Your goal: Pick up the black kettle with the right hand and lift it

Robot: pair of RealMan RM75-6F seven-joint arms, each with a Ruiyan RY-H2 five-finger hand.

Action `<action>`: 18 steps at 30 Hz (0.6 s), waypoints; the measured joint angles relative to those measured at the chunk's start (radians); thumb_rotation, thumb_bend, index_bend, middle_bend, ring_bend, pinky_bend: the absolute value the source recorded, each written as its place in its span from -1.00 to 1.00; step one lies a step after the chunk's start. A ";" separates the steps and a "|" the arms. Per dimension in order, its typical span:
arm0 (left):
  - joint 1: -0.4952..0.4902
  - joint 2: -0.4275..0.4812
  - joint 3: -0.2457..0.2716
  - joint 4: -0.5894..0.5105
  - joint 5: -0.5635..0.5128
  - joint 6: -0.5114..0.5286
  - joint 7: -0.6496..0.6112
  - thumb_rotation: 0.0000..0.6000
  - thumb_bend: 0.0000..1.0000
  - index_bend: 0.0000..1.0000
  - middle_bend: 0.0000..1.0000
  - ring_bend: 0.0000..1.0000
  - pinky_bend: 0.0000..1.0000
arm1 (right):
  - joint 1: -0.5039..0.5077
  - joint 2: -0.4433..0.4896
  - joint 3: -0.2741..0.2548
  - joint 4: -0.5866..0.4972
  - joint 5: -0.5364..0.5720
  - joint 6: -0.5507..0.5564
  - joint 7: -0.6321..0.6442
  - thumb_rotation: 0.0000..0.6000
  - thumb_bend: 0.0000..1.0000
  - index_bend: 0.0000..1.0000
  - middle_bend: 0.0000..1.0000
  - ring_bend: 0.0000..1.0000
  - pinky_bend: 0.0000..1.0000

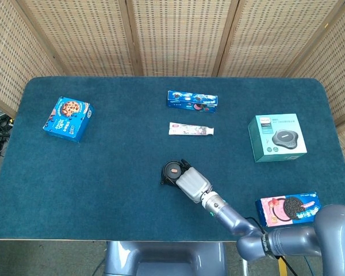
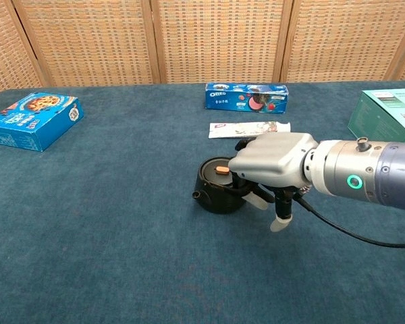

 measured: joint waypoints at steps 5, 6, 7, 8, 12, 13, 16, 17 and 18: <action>0.003 0.003 -0.001 0.001 -0.001 0.003 -0.010 1.00 -1.00 -1.00 -1.00 -1.00 -1.00 | 0.003 0.008 0.041 -0.015 0.012 -0.001 0.064 1.00 -1.00 0.85 0.68 0.36 -1.00; 0.003 0.003 -0.001 0.002 -0.001 0.004 -0.012 1.00 -1.00 -1.00 -1.00 -1.00 -1.00 | 0.005 0.011 0.052 -0.018 0.012 -0.001 0.079 1.00 -1.00 0.90 0.71 0.39 -1.00; 0.003 0.003 -0.001 0.003 -0.001 0.004 -0.014 1.00 -1.00 -1.00 -1.00 -1.00 -1.00 | 0.006 0.013 0.059 -0.020 0.012 0.000 0.088 1.00 -1.00 0.94 0.73 0.42 -1.00; 0.004 0.004 -0.001 0.004 -0.001 0.004 -0.016 1.00 -1.00 -1.00 -1.00 -1.00 -1.00 | 0.006 0.014 0.066 -0.021 0.011 0.001 0.098 1.00 -1.00 0.97 0.74 0.43 -1.00; 0.004 0.004 -0.002 0.007 0.000 0.004 -0.023 1.00 -1.00 -1.00 -1.00 -1.00 -1.00 | 0.007 0.020 0.093 -0.028 0.007 0.003 0.151 1.00 -1.00 1.00 0.81 0.53 -1.00; 0.005 0.005 -0.002 0.008 0.000 0.004 -0.025 1.00 -1.00 -1.00 -1.00 -1.00 -1.00 | 0.007 0.021 0.099 -0.030 0.007 0.002 0.165 1.00 -1.00 1.00 0.83 0.55 -1.00; 0.005 0.005 -0.003 0.010 -0.001 0.003 -0.030 1.00 -1.00 -1.00 -1.00 -1.00 -1.00 | 0.006 0.029 0.118 -0.038 0.014 -0.002 0.209 1.00 -1.00 1.00 0.85 0.59 -1.00; 0.005 0.006 -0.003 0.011 -0.001 0.003 -0.032 1.00 -1.00 -1.00 -1.00 -1.00 -1.00 | 0.007 0.034 0.123 -0.042 0.019 -0.003 0.217 1.00 -1.00 1.00 0.86 0.60 -1.00; 0.005 0.006 -0.003 0.011 -0.001 0.003 -0.033 1.00 -1.00 -1.00 -1.00 -1.00 -1.00 | 0.008 0.040 0.128 -0.047 0.024 -0.004 0.222 0.93 -1.00 1.00 0.88 0.62 -1.00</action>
